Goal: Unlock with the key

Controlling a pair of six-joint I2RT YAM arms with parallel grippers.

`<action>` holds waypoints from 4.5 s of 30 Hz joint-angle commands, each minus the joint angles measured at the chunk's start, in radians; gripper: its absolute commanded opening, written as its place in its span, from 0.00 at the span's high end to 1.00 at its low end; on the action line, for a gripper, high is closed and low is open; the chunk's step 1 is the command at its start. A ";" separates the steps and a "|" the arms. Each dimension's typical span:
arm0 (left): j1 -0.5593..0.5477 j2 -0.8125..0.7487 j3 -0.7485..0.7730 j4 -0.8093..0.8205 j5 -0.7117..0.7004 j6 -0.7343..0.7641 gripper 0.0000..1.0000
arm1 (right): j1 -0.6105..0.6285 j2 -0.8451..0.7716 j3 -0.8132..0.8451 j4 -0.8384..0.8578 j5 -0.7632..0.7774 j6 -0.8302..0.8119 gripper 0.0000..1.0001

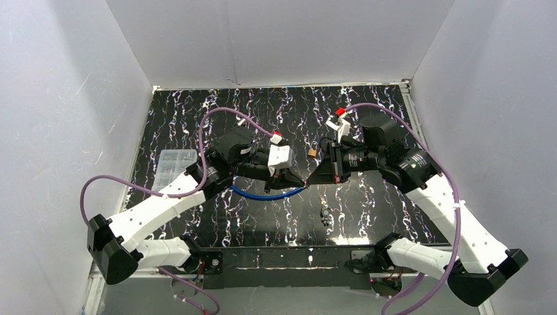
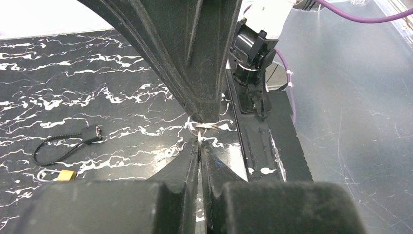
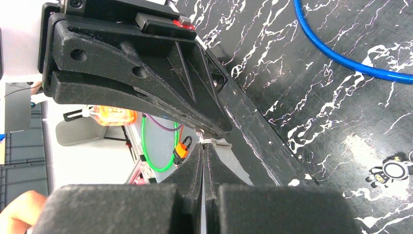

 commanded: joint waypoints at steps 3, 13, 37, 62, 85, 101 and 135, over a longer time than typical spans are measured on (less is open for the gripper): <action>-0.002 -0.072 0.038 -0.132 -0.048 0.052 1.00 | -0.010 -0.048 -0.007 -0.003 0.037 -0.043 0.99; -0.002 -0.068 0.074 -0.154 -0.142 0.078 1.00 | -0.010 -0.073 -0.038 -0.008 0.017 -0.058 0.99; -0.002 0.007 0.239 -0.379 -0.048 0.084 1.00 | 0.014 -0.164 -0.074 0.317 0.155 -0.266 0.29; -0.002 0.053 0.329 -0.450 -0.046 0.057 1.00 | 0.226 -0.097 -0.029 0.220 0.235 -0.401 0.99; -0.001 0.044 0.323 -0.495 -0.110 0.118 0.59 | 0.228 -0.148 -0.044 0.221 0.261 -0.344 0.99; -0.002 0.028 0.325 -0.465 -0.082 0.094 0.64 | 0.228 -0.162 -0.058 0.251 0.260 -0.325 0.99; -0.001 0.074 0.379 -0.468 -0.013 0.084 1.00 | 0.228 -0.168 -0.077 0.232 0.224 -0.353 0.63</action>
